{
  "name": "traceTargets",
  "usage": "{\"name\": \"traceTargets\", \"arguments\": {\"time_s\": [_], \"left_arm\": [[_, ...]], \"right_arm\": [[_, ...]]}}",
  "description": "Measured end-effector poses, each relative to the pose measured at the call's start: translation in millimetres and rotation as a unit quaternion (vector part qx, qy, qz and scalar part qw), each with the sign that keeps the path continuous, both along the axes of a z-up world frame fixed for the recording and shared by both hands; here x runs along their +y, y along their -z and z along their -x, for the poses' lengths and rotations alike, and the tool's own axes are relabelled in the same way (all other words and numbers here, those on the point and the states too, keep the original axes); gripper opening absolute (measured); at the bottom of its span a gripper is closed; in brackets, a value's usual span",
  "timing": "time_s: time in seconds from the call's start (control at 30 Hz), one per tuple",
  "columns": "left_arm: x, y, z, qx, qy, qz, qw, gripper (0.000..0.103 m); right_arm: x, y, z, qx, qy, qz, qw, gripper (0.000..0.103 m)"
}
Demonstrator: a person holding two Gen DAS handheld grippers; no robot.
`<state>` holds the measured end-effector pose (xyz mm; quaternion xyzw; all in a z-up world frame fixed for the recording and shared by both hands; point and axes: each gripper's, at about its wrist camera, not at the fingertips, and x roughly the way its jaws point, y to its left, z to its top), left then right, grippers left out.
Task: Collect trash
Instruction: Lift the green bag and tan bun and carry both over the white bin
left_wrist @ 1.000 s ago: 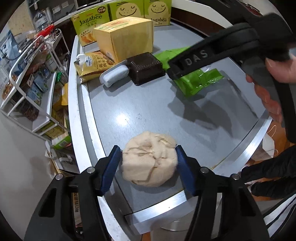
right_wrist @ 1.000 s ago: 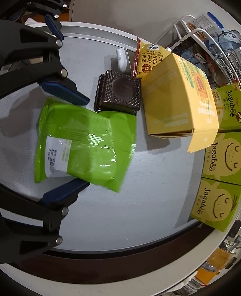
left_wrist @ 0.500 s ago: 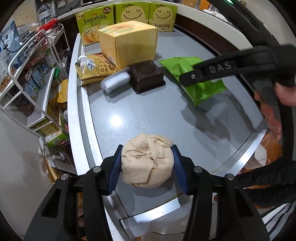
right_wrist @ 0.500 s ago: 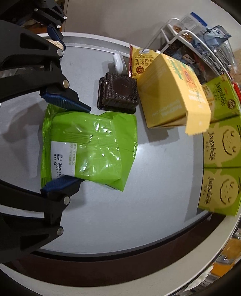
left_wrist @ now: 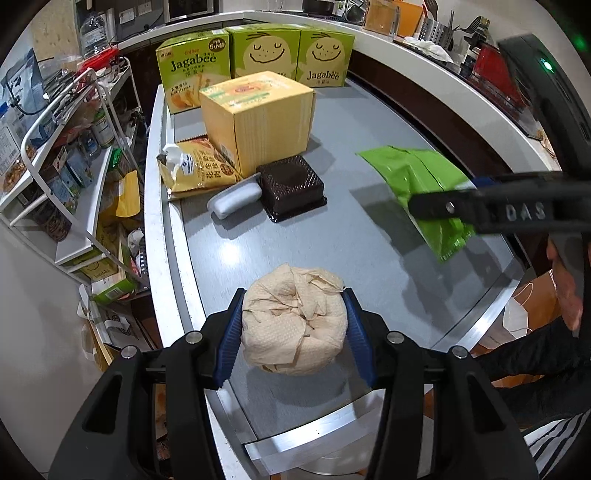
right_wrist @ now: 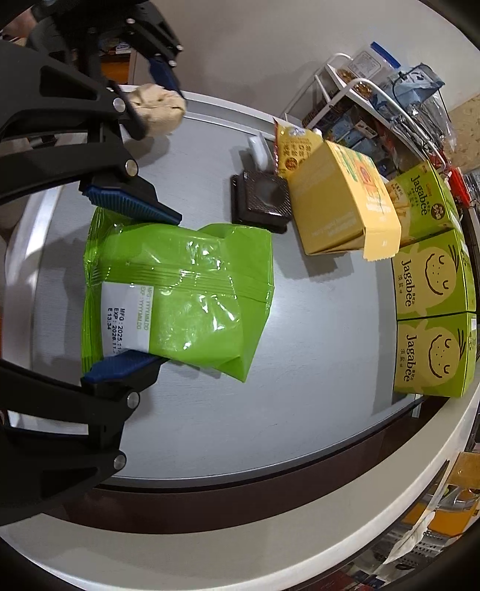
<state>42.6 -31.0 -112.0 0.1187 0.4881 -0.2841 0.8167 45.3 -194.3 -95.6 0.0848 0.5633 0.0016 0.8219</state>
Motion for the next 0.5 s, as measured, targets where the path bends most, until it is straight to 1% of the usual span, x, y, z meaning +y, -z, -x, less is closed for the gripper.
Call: {"name": "traceTargets", "arguments": {"time_s": [0.3, 0.5], "left_arm": [[6, -10, 8, -0.011, -0.005, 0.000, 0.9999, 0.052], [11, -14, 17, -0.014, -0.008, 0.001, 0.9999, 0.052]], "right_arm": [[2, -17, 32, -0.013, -0.013, -0.006, 1.000, 0.062], [1, -23, 51, -0.015, -0.016, -0.006, 1.000, 0.062]]}}
